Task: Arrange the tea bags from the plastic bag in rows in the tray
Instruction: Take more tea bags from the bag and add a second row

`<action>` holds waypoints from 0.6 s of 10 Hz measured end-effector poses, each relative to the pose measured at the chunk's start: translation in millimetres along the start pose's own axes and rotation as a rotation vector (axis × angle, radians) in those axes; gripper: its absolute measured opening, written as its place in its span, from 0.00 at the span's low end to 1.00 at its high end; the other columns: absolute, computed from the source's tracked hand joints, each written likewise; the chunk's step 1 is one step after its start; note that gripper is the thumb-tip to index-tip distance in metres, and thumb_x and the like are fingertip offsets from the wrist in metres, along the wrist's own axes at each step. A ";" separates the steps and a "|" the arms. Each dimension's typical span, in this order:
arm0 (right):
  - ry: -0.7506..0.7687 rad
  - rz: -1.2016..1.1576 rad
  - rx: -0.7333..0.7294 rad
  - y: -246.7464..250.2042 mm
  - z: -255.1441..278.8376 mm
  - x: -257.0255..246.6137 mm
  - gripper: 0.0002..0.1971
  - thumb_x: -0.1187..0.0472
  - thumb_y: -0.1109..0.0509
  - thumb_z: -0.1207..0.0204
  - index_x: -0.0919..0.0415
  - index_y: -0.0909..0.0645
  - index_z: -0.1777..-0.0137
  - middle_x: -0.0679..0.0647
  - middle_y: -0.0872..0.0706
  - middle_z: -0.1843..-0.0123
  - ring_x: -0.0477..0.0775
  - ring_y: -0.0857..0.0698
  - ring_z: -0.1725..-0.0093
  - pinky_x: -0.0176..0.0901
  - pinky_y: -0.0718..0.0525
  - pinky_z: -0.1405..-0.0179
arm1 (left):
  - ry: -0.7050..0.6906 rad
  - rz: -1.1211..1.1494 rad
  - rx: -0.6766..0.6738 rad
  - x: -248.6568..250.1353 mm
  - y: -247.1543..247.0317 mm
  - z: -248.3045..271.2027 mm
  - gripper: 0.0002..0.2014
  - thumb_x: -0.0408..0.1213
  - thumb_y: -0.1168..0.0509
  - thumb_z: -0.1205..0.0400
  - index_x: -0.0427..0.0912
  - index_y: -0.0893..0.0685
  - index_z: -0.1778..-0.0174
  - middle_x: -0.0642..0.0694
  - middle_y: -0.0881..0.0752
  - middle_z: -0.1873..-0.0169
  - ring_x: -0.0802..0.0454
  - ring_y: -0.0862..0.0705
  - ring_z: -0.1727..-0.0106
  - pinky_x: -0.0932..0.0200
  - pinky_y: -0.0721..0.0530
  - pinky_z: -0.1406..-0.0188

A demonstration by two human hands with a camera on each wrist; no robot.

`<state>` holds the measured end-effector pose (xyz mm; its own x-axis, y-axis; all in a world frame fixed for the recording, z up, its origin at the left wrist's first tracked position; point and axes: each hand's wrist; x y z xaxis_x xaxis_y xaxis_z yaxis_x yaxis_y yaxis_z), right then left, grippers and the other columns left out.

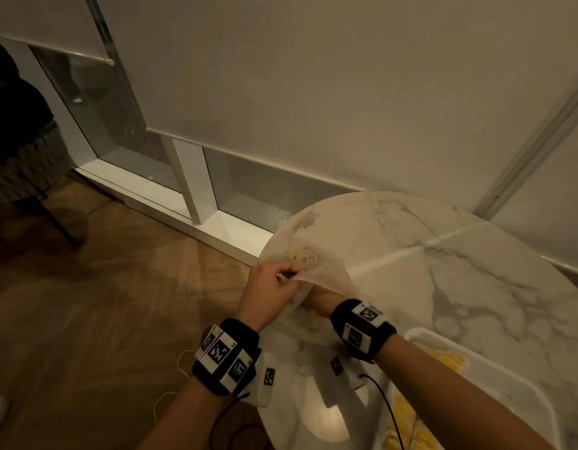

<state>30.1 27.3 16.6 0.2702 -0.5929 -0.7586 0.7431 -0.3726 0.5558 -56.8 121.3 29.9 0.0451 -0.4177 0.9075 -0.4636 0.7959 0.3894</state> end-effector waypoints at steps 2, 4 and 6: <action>-0.123 -0.140 0.038 1.8 -16.2 1.3 0.19 0.73 0.38 0.17 0.56 0.30 0.69 0.47 0.29 0.68 0.40 0.28 0.68 0.20 0.30 0.74 | -0.007 0.015 0.001 2.1 -3.2 -9.0 0.04 0.30 0.27 0.22 0.41 0.09 0.61 0.49 0.13 0.69 0.58 0.21 0.74 0.70 0.25 0.77; -0.174 -0.034 -0.020 -4.0 -21.5 8.5 0.24 0.67 0.34 0.17 0.40 0.40 0.64 0.36 0.35 0.63 0.47 0.28 0.48 0.34 0.28 0.55 | -0.003 -0.023 -0.014 -1.1 -4.6 -12.5 0.06 0.29 0.29 0.24 0.44 0.09 0.62 0.54 0.13 0.70 0.59 0.19 0.74 0.70 0.25 0.73; -0.290 -0.189 -0.007 13.0 -17.3 4.6 0.10 0.63 0.34 0.20 0.63 0.16 0.61 0.60 0.11 0.69 0.61 0.12 0.66 0.43 0.16 0.68 | 0.012 -0.004 -0.007 -2.9 -9.7 -11.8 0.04 0.33 0.27 0.22 0.44 0.09 0.60 0.51 0.13 0.68 0.54 0.18 0.74 0.69 0.24 0.75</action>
<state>51.6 32.0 14.4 -0.0570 -0.6926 -0.7190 0.7679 -0.4907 0.4118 -42.0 119.9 25.3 0.0575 -0.4154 0.9078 -0.4575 0.7973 0.3938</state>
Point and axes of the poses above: each hand's wrist, its own z-axis away from the middle knuckle, its own y-axis out of the back of the hand, x = y × z
